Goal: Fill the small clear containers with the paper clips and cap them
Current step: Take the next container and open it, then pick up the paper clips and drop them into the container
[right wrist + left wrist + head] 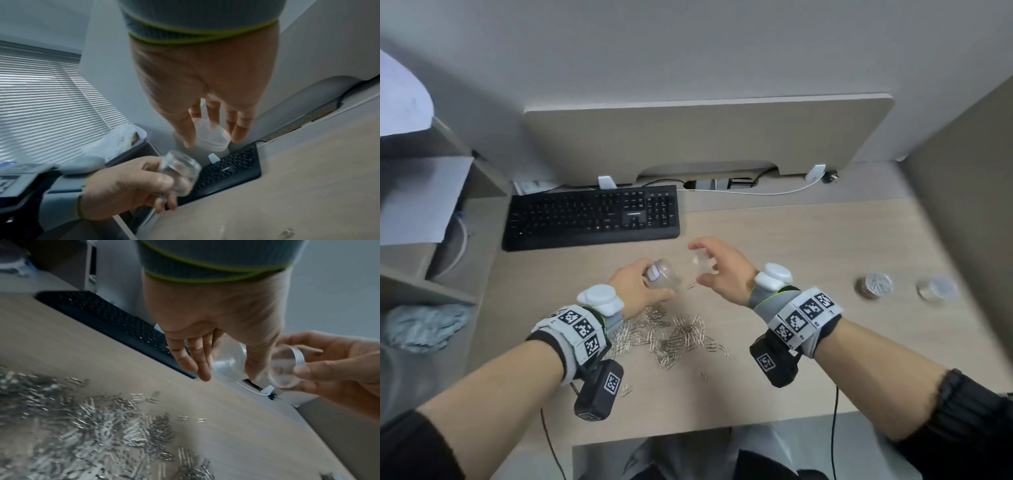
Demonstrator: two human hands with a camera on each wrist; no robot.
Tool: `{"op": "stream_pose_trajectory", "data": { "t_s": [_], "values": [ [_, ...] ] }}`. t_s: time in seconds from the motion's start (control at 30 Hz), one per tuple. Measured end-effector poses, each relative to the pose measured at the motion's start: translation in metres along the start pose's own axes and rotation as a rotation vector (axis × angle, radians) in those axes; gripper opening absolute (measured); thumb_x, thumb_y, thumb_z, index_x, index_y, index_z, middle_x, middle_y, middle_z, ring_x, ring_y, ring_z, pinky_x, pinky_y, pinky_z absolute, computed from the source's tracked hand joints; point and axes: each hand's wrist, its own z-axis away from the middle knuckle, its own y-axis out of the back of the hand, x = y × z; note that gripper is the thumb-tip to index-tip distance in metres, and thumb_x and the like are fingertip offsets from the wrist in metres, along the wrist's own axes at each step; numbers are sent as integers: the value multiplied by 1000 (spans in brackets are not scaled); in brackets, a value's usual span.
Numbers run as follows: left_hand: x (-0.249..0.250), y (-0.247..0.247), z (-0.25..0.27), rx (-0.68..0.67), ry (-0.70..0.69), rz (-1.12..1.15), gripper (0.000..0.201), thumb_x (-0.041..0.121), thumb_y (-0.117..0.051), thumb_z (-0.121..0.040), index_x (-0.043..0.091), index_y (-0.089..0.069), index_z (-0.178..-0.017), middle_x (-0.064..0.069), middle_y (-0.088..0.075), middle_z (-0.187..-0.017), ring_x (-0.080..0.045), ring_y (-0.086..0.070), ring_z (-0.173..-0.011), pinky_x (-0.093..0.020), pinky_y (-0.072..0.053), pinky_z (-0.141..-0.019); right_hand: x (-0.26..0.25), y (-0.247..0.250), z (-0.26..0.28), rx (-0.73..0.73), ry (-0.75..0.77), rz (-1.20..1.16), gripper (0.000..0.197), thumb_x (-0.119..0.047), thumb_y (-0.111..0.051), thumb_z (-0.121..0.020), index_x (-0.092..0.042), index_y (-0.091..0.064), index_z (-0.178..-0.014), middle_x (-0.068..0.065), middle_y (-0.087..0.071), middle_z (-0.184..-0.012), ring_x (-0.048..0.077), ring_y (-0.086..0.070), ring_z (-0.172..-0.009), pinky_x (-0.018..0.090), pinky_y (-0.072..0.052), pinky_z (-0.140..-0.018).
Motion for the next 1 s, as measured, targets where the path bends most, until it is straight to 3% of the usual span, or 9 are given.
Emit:
{"op": "stream_pose_trajectory", "data": {
  "t_s": [0.07,0.2,0.3,0.4,0.47,0.53,0.7,0.8,1.0],
  "values": [
    [-17,13,10,34,47,39,62,44,-84,-65,26,-54,-116,9,-67,-93,-8,-65,-77,-26,-53,-64,2,-8,0,18,-122,70,55,-22,-76,-80,-18,-51,-128,3,-52,-128,12,-46,-97,34,-45,-95],
    [-19,15,17,83,75,73,56,22,-83,-72,24,-45,-113,6,-62,-90,-6,-59,-70,-18,-44,-53,34,-10,11,-34,-363,303,53,-40,-73,-78,-18,-45,-118,5,-47,-117,28,-56,-88,37,-47,-80],
    [-26,8,26,130,112,95,55,25,-83,-72,24,-44,-110,3,-63,-93,-11,-62,-72,-21,-44,-53,53,-6,18,-59,-496,373,44,-42,-69,-80,-18,-42,-104,5,-46,-110,29,-55,-76,37,-46,-69],
    [-26,-3,36,153,122,68,64,37,-83,-71,26,-48,-123,8,-59,-109,-11,-62,-89,-23,-51,-68,75,3,22,-88,-536,444,37,-45,-63,-86,-15,-47,-102,5,-46,-110,27,-54,-78,33,-38,-64],
    [-24,-10,42,172,113,-25,70,52,-78,-70,28,-50,-129,9,-53,-114,-13,-60,-96,-33,-54,-84,90,10,25,-134,-525,497,39,-48,-57,-89,-13,-50,-105,5,-45,-113,29,-57,-79,35,-42,-68],
    [-18,-14,45,169,128,-77,71,58,-74,-70,29,-52,-131,8,-49,-111,-13,-58,-96,-36,-53,-89,109,16,27,-190,-534,545,38,-48,-52,-91,-15,-52,-109,5,-43,-117,30,-59,-81,38,-47,-72],
    [1,-30,44,178,175,-116,67,55,-72,-68,30,-55,-127,8,-49,-109,-16,-60,-94,-34,-53,-88,145,17,34,-191,-579,596,41,-39,-54,-90,-12,-53,-121,11,-46,-120,33,-53,-110,45,-49,-93],
    [13,-43,40,171,206,-107,63,45,-75,-72,25,-52,-127,5,-53,-112,-17,-58,-96,-29,-47,-81,157,18,45,-185,-641,650,41,-41,-54,-90,-14,-47,-120,7,-45,-118,28,-51,-112,48,-47,-94],
    [8,-51,37,122,145,-93,56,54,-79,-67,27,-58,-112,5,-53,-103,-16,-59,-91,-30,-47,-80,147,24,61,-176,-722,635,46,-47,-52,-86,-19,-43,-122,5,-45,-125,28,-55,-116,48,-45,-94]
  ]
}}
